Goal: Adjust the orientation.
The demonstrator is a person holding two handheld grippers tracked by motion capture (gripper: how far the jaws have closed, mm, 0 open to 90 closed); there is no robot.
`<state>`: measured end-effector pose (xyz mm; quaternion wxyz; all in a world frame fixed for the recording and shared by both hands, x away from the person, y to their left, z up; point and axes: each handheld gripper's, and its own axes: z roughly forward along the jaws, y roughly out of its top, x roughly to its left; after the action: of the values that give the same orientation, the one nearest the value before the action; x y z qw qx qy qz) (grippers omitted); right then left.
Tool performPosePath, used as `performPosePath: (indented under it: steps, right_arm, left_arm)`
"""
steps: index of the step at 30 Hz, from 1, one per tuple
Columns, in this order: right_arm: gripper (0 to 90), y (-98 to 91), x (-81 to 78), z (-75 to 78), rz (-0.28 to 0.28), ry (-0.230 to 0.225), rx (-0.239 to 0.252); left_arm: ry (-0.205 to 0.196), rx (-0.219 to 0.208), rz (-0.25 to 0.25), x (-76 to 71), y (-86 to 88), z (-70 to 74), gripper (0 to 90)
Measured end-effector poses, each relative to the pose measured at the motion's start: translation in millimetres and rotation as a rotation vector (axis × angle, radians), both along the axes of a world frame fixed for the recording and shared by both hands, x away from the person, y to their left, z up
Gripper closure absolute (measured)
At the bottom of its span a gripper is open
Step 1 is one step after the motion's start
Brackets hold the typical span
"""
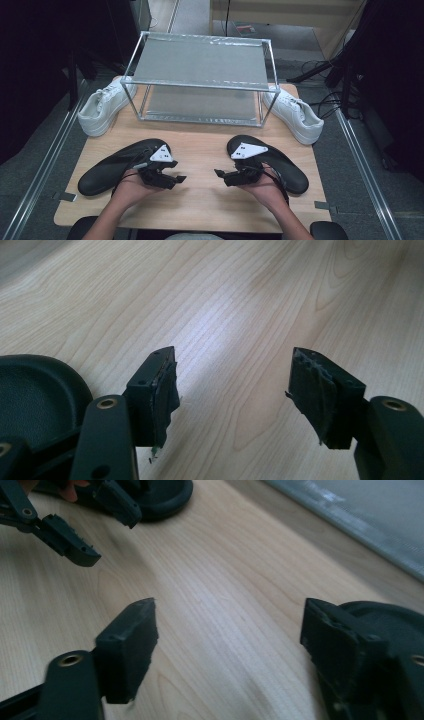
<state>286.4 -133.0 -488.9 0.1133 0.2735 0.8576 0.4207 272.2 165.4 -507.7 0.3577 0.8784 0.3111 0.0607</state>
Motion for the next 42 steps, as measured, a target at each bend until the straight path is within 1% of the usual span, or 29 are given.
performPosePath:
  steps: [1, 2, 4, 7, 9, 10, 12, 13, 14, 17, 19, 21, 23, 25, 27, 29, 33, 35, 36, 37, 40, 41, 42]
  right_arm:
    - [30.9, -1.1, 0.0, 1.0, 0.007, -0.001, 0.009]
    - [31.5, -1.8, 0.2, 1.5, 0.017, 0.002, 0.019]
    - [34.8, -2.8, 0.8, 1.6, 0.038, 0.011, 0.024]
    - [37.2, -2.6, 1.4, 0.4, 0.052, 0.031, 0.018]
    - [37.8, -2.8, 1.5, -0.6, 0.055, 0.032, 0.007]
    - [39.5, -3.2, 1.9, -0.9, 0.062, 0.037, 0.005]
    - [41.1, -4.4, 3.3, -1.6, 0.077, 0.066, 0.010]
    - [41.4, -5.0, 3.9, -1.8, 0.075, 0.081, 0.007]
    - [41.7, -5.5, 4.0, -2.0, 0.070, 0.089, 0.005]
    - [43.4, -7.1, 5.0, -2.5, 0.082, 0.098, 0.010]
    - [43.5, -7.9, 5.0, -2.8, 0.086, 0.094, 0.006]
    - [42.4, -7.1, 4.2, -4.3, 0.074, 0.063, -0.007]
    - [43.5, -6.0, 4.1, -5.5, 0.076, 0.047, -0.032]
    - [43.9, -5.0, 5.0, -5.6, 0.074, 0.066, -0.029]
    - [44.6, -4.4, 5.5, -4.9, 0.070, 0.074, -0.021]
    - [44.6, -4.4, 5.8, -4.5, 0.069, 0.075, -0.018]
    - [44.5, -5.2, 8.6, -3.9, 0.056, 0.083, -0.006]
    - [44.3, -6.7, 10.5, -3.8, 0.045, 0.095, 0.001]
    - [44.2, -7.0, 10.8, -3.8, 0.045, 0.100, 0.006]
    - [44.1, -7.4, 10.9, -3.7, 0.045, 0.101, 0.006]
    - [43.7, -7.2, 10.6, -3.8, 0.046, 0.104, 0.007]
    - [43.6, -6.8, 10.4, -3.9, 0.046, 0.106, 0.008]
    - [43.4, -6.4, 10.3, -4.0, 0.047, 0.108, 0.007]
  left_arm:
    - [0.005, 0.005, -0.003, 0.7, 1.0, 0.7, 35.0]
    - [0.013, -0.001, 0.001, 1.0, 1.7, 0.8, 34.6]
    - [0.018, -0.004, 0.002, 1.4, 2.5, 1.0, 33.9]
    - [0.020, -0.007, 0.012, 1.6, 5.8, 3.0, 33.3]
    - [0.023, -0.012, 0.015, 2.2, 7.1, 3.8, 33.0]
    - [0.022, -0.013, 0.018, 2.6, 7.2, 3.9, 32.5]
    - [0.023, -0.005, 0.021, 3.8, 8.3, 4.8, 31.3]
    - [0.023, -0.011, 0.021, 4.1, 8.9, 5.3, 30.9]
    - [0.025, -0.015, 0.021, 3.9, 9.4, 5.8, 30.9]
    - [0.020, -0.004, 0.012, 3.5, 10.4, 7.7, 30.4]
    - [0.017, 0.001, 0.004, 2.7, 11.6, 9.1, 30.5]
    - [0.019, -0.001, 0.001, 2.1, 13.0, 10.6, 30.5]
    - [0.018, -0.001, -0.002, 1.9, 13.9, 11.3, 30.4]
    - [0.018, 0.000, 0.005, 1.0, 16.4, 12.8, 30.4]
    - [0.012, 0.001, 0.007, 0.7, 18.1, 13.8, 30.8]
    - [0.011, 0.004, 0.002, 1.0, 19.5, 14.7, 31.5]
    - [0.015, 0.002, 0.017, 2.8, 25.1, 16.7, 33.4]
    - [0.018, 0.018, 0.031, 4.0, 29.5, 18.4, 34.3]
    - [0.018, 0.018, 0.031, 4.0, 29.5, 18.4, 34.6]
    - [0.016, 0.024, 0.045, 4.5, 32.8, 19.6, 34.9]
    - [0.027, 0.028, 0.062, 4.5, 38.0, 21.5, 35.5]
    - [0.028, 0.040, 0.063, 4.1, 40.3, 22.6, 35.7]
    - [0.034, 0.037, 0.068, 3.1, 42.2, 23.2, 35.9]
